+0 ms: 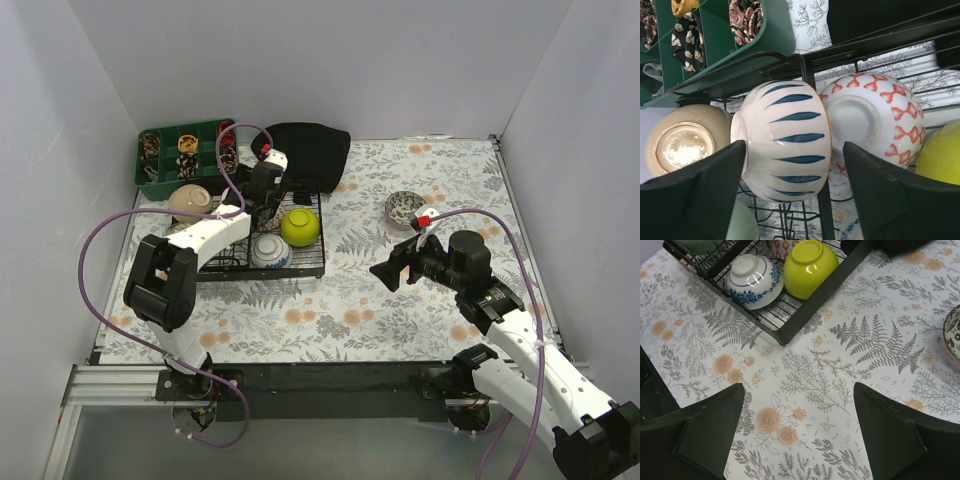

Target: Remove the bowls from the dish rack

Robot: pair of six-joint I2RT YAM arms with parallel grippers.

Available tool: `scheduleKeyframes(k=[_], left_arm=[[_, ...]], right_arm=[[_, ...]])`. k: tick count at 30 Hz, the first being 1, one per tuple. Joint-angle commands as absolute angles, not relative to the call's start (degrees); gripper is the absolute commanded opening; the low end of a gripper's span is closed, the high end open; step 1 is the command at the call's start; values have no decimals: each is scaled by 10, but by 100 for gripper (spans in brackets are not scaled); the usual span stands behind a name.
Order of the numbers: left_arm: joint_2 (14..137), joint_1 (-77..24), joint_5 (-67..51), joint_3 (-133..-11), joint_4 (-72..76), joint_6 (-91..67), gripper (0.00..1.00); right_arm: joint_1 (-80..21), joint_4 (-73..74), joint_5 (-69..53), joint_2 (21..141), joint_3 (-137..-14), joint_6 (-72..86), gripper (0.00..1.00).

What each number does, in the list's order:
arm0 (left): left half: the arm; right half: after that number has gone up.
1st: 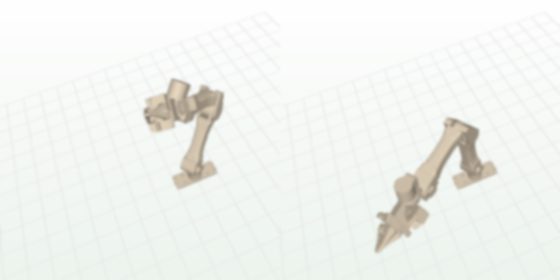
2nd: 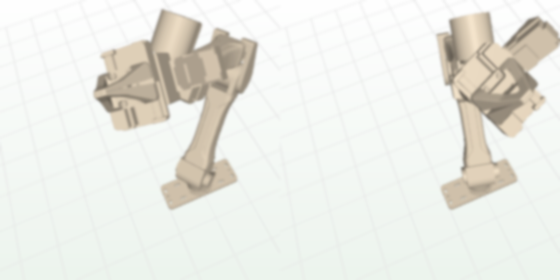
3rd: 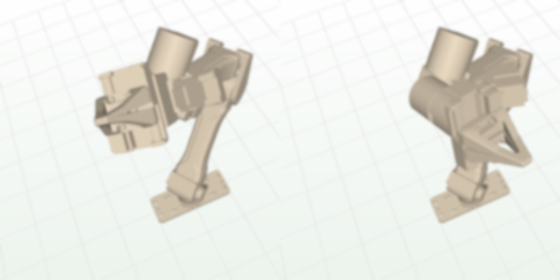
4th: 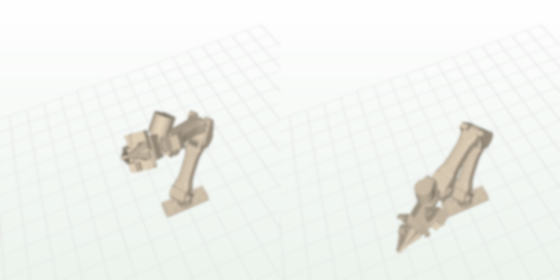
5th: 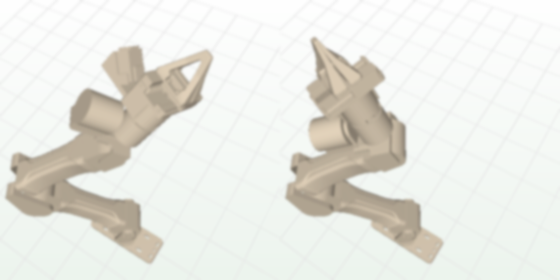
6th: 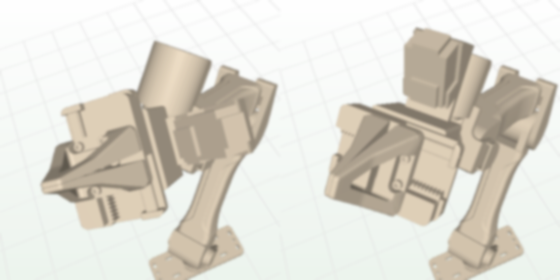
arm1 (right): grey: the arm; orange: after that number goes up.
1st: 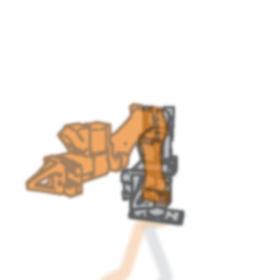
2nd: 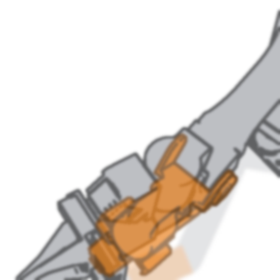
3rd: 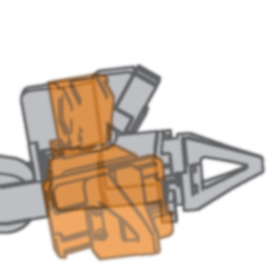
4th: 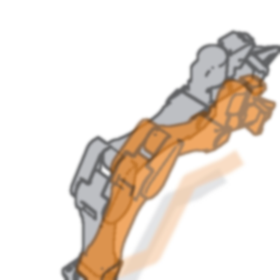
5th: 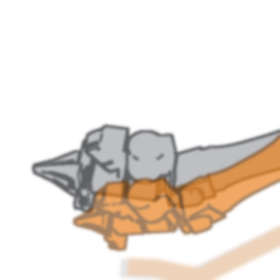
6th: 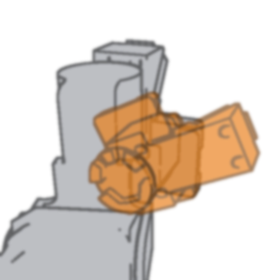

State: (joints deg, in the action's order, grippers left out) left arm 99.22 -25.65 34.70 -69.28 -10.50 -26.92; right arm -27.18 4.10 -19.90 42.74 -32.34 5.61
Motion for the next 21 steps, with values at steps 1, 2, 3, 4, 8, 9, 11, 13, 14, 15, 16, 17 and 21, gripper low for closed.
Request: scheduleKeyframes(k=[1,2,3,4,8,9,11,13,14,15,16,17,21], left_arm=[[989,-259,358,-708,-91,-259,71],[987,-259,357,-706,-91,-260,70],[984,-259,357,-706,-91,-260,65],[983,-259,357,-701,-91,-259,63],[977,-260,360,-700,-93,-254,54],[976,-259,363,-700,-96,-254,52],[971,-259,363,-704,-101,-253,42],[966,-260,367,-705,-109,-253,34],[959,-259,369,-706,-112,-253,31],[955,-260,370,-705,-118,-253,29],[952,-259,373,-706,-120,-251,27],[946,-259,375,-705,-125,-251,23],[929,-260,389,-702,-135,-246,17]], right_arm=[[-274,15,-207,428,-322,49,98],[-274,15,-207,428,-322,49,98],[-273,15,-207,428,-321,49,98],[-274,15,-207,428,-321,48,98],[-274,15,-207,426,-320,49,97],[-273,16,-207,426,-320,48,98],[-273,16,-207,425,-319,48,97],[-274,15,-206,425,-319,48,97],[-274,16,-205,425,-319,48,97],[-274,16,-205,424,-320,48,97],[-273,16,-206,424,-320,48,97],[-273,16,-205,423,-320,49,97],[-274,16,-209,425,-321,48,97]])
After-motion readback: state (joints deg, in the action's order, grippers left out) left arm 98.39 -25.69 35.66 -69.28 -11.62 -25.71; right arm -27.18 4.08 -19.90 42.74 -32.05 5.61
